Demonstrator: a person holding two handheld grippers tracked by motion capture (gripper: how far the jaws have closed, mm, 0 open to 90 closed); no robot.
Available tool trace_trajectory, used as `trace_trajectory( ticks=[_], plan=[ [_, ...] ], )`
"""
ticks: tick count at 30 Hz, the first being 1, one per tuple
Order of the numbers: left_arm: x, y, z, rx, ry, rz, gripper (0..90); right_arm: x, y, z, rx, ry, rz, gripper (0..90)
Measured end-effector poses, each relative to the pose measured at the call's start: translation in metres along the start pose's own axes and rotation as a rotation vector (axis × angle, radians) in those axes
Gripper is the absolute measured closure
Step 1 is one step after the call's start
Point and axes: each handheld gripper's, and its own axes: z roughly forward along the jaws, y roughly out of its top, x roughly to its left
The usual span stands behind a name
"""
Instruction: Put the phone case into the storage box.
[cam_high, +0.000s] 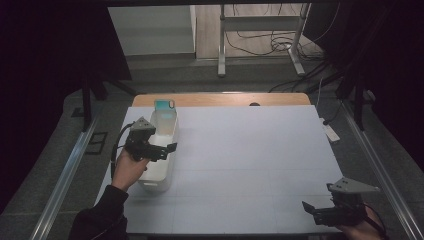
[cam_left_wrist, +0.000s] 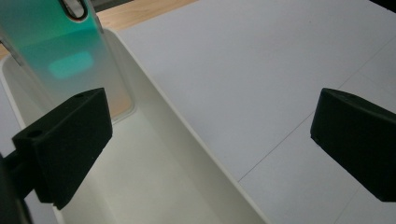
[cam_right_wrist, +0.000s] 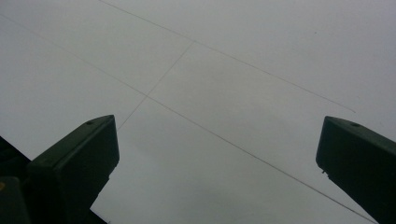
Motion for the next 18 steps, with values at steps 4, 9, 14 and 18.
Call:
trace_trajectory(
  ticks=[4,9,14,18],
  plan=[
    [-0.003,-0.005,0.000,0.002,-0.002,0.007,0.0,0.000,0.000,0.000,0.002,0.000,-0.001,0.0],
    [-0.005,-0.011,-0.003,-0.008,-0.005,0.000,0.0,0.000,0.000,0.000,0.003,-0.001,-0.003,0.0],
    [-0.008,-0.014,-0.007,-0.020,0.003,0.000,0.0,0.000,0.000,0.000,0.002,0.000,-0.004,0.0],
    [-0.010,-0.018,-0.009,-0.017,0.006,0.000,0.0,0.000,0.000,0.000,0.001,0.001,-0.003,0.0]
  ],
)
